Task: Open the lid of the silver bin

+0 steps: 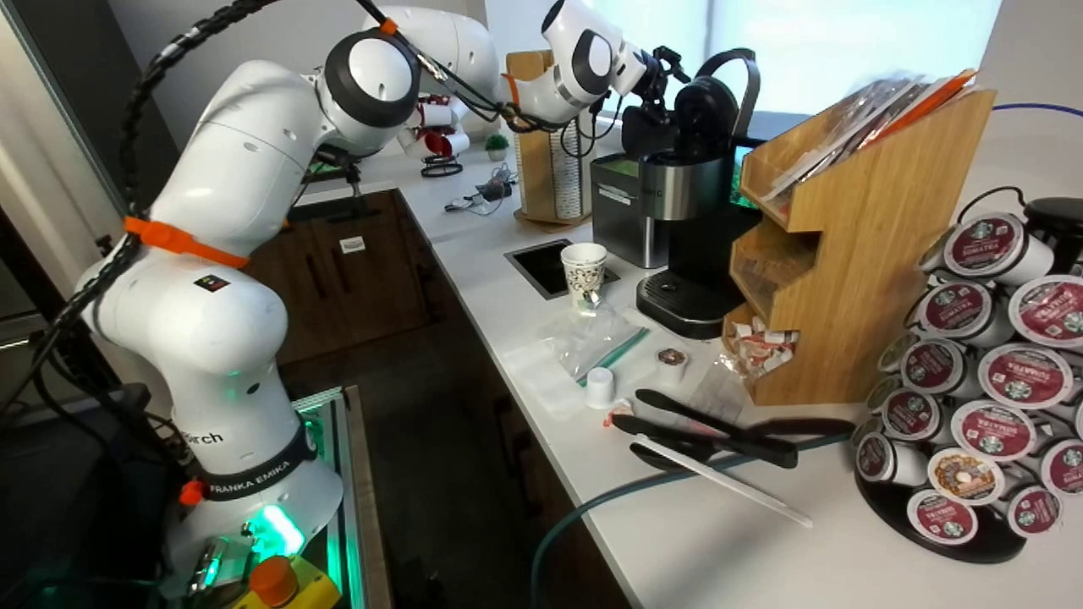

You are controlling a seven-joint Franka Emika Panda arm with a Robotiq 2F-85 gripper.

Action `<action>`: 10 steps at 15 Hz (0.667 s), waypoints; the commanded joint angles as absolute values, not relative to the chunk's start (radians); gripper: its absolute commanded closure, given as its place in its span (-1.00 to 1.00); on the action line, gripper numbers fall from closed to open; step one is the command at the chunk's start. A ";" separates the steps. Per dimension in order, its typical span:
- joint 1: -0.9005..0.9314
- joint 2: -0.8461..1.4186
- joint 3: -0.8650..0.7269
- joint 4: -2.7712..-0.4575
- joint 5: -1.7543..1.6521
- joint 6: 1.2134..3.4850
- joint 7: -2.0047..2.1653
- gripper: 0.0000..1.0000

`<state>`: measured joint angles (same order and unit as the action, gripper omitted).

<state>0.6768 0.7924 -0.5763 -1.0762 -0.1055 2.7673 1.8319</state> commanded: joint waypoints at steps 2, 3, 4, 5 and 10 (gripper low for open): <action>0.619 0.857 -0.538 -0.940 -0.085 2.701 1.787 -1.00; 0.605 0.866 -0.520 -0.916 -0.079 2.694 1.767 -1.00; 0.595 0.874 -0.508 -0.898 -0.076 2.692 1.752 -1.00; 0.586 0.881 -0.496 -0.880 -0.075 2.693 1.738 -1.00; 0.696 0.750 -0.501 -1.095 -0.143 2.746 1.689 -1.00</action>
<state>0.6165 0.8424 -0.4900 -0.9457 -0.1001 2.7321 1.7128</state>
